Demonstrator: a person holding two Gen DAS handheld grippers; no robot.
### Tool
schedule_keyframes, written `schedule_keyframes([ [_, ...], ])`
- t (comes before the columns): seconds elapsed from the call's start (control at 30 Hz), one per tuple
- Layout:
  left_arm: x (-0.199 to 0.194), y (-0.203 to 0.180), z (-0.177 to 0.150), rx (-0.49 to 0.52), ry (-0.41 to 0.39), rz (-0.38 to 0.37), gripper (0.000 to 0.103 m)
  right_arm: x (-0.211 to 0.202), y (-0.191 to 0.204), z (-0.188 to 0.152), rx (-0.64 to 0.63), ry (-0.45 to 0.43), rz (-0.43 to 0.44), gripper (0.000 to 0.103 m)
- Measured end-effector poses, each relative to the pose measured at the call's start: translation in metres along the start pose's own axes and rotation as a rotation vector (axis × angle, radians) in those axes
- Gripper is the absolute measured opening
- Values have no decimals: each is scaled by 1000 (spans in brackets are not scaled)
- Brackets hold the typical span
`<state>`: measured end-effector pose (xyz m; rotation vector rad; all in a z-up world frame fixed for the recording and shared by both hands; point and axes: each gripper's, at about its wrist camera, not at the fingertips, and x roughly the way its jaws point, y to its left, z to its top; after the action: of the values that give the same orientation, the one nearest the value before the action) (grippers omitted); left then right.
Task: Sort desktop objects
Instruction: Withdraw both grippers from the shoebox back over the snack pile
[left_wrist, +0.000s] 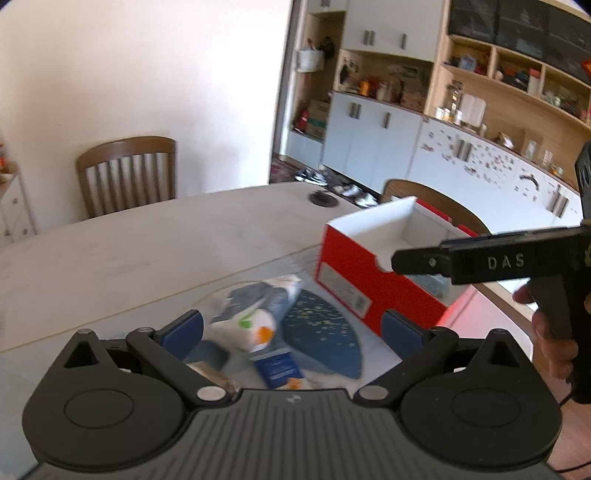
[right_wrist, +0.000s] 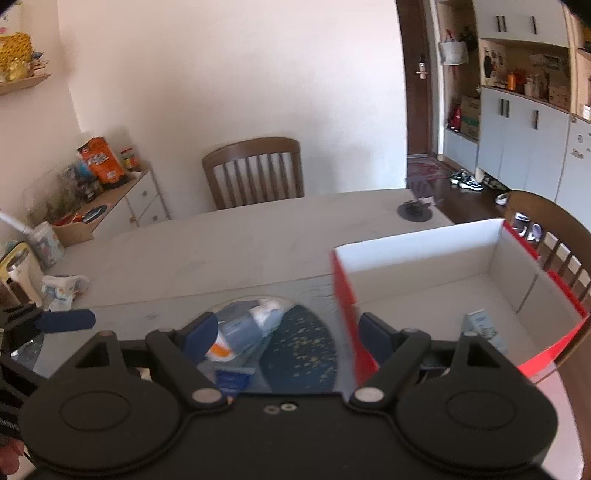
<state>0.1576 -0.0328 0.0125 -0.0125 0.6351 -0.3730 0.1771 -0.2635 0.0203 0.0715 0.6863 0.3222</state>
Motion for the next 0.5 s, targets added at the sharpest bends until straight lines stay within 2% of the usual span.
schedule_keyframes([
  [0.13,-12,19,-9,-27,-21,27,103,7,17,-5,11,15,23,83],
  [0.37,-26,58,-32,-101,-23,96,103,22,57,-20,-49,43,39,81],
  [0.5,-33,75,-48,-103,-21,131,103,28,74,-29,-88,48,47,83],
])
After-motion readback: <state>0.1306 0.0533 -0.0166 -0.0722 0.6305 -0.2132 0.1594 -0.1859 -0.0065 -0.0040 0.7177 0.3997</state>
